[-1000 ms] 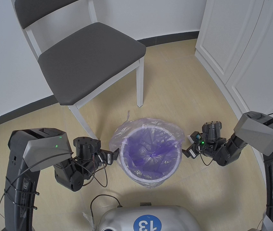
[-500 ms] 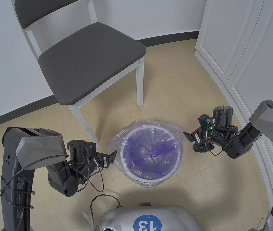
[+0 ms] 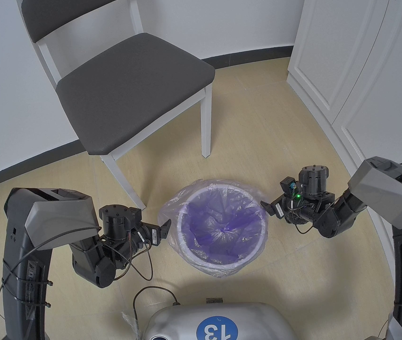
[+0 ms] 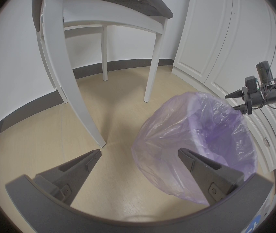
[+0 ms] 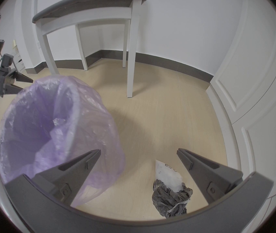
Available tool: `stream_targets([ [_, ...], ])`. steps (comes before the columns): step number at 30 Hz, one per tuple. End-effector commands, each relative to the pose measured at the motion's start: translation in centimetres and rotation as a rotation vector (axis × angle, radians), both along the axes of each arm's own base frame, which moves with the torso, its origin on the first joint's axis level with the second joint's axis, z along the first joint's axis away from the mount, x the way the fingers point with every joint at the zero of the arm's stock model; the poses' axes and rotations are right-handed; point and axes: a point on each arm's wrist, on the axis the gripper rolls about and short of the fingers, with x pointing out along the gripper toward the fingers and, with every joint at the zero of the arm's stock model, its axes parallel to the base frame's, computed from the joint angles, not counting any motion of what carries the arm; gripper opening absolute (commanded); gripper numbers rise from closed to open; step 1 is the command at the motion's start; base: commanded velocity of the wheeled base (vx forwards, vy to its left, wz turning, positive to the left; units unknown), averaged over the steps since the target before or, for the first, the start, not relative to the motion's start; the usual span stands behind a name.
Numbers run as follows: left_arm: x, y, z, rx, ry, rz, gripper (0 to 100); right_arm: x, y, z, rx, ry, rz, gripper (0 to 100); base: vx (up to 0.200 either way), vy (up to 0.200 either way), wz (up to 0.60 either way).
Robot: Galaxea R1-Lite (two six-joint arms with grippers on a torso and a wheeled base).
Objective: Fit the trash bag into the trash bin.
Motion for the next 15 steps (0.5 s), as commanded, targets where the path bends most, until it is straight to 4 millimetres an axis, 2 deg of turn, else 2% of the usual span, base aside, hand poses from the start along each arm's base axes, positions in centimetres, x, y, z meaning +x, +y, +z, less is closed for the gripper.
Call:
stream_targets([
  [1,0.6,0.3,-1.5,0.006,0.019,0.011,100,1.4,0.3,-3.7,0.005,0.041,-0.012,100,0.0,0.0,0.0],
  [4,0.8,0.3,-2.1,0.004,0.023,0.015,100,2.1,0.5,-4.0,0.045,0.035,-0.028,100,0.0,0.0,0.0],
  [7,1.4,1.1,-1.7,-0.027,-0.007,0.043,100,2.2,0.5,-3.0,0.097,0.027,-0.048,100,0.0,0.0,0.0],
  [8,1.4,1.4,-1.5,-0.038,-0.017,0.052,100,2.1,0.5,-1.6,0.12,0.005,-0.053,100,0.0,0.0,0.0],
  [9,1.4,1.4,-1.5,-0.041,-0.016,0.054,100,2.1,0.5,-1.1,0.126,-0.003,-0.054,100,0.0,0.0,0.0],
  [10,1.3,1.9,-1.2,-0.047,-0.021,0.065,100,1.4,0.3,0.9,0.151,-0.018,-0.06,100,0.0,0.0,0.0],
  [11,1.3,1.9,-1.2,-0.047,-0.021,0.065,100,1.4,0.3,0.9,0.151,-0.018,-0.06,100,0.0,0.0,0.0],
  [13,0.4,2.5,-1.1,-0.047,-0.014,0.067,100,0.0,-0.1,3.6,0.185,-0.035,-0.069,100,0.0,0.0,0.0],
  [15,0.0,2.8,-1.0,-0.052,-0.026,0.068,100,-0.9,-0.1,4.9,0.202,-0.041,-0.069,100,0.0,0.0,0.0],
])
